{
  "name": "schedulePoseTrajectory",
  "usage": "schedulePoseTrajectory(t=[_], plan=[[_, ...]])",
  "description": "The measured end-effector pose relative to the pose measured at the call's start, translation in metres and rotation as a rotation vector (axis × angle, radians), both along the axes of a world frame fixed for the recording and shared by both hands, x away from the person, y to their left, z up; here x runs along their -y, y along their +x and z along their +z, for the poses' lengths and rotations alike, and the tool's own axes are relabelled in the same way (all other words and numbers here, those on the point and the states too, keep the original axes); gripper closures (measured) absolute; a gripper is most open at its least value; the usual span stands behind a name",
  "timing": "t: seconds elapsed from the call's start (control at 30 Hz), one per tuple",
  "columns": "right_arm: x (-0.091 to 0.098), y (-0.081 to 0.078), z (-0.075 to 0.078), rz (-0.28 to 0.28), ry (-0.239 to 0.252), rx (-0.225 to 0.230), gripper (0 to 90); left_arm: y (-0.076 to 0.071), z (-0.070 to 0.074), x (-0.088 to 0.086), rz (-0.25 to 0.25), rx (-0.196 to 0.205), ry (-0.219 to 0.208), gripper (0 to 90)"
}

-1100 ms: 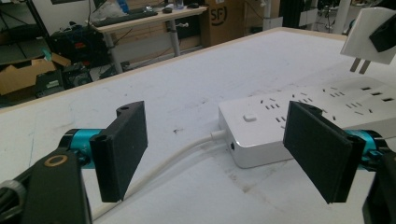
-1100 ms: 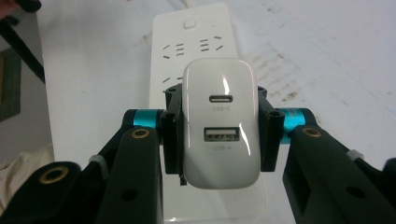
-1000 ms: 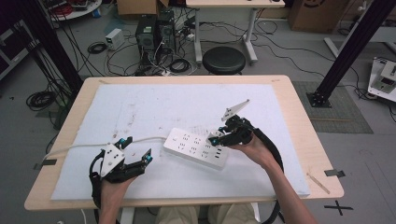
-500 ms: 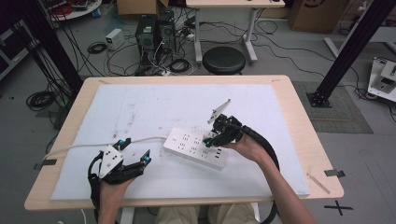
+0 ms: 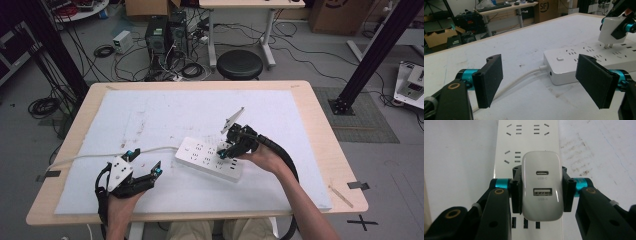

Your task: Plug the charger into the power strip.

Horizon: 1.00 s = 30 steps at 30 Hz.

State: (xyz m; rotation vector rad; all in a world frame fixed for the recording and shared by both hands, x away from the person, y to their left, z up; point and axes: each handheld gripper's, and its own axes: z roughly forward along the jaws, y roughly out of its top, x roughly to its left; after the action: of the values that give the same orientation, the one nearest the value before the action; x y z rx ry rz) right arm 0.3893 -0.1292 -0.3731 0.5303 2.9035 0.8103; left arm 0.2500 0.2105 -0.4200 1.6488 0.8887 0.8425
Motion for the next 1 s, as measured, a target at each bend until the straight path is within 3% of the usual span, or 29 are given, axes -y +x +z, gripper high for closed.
schedulePoseTrajectory(t=[0.3,0.57,0.77,1.0], plan=[[-0.0011,0.0013,-0.0014,0.007,-0.005,-0.009,63.3,-0.0003,-0.0016,0.0002,-0.003,-0.006,-0.001,21.9],[-0.0035,-0.0026,-0.0023,0.028,-0.015,0.039,63.6,-0.0012,-0.0008,0.0024,-0.011,0.000,0.002,21.9],[0.0058,0.0010,-0.0068,0.006,0.055,0.001,63.6,-0.0014,-0.0012,0.0023,-0.011,-0.005,0.004,21.9],[0.0020,-0.0048,-0.0056,0.011,0.026,0.038,63.6,-0.0014,-0.0007,0.0039,-0.014,-0.007,0.006,21.9]])
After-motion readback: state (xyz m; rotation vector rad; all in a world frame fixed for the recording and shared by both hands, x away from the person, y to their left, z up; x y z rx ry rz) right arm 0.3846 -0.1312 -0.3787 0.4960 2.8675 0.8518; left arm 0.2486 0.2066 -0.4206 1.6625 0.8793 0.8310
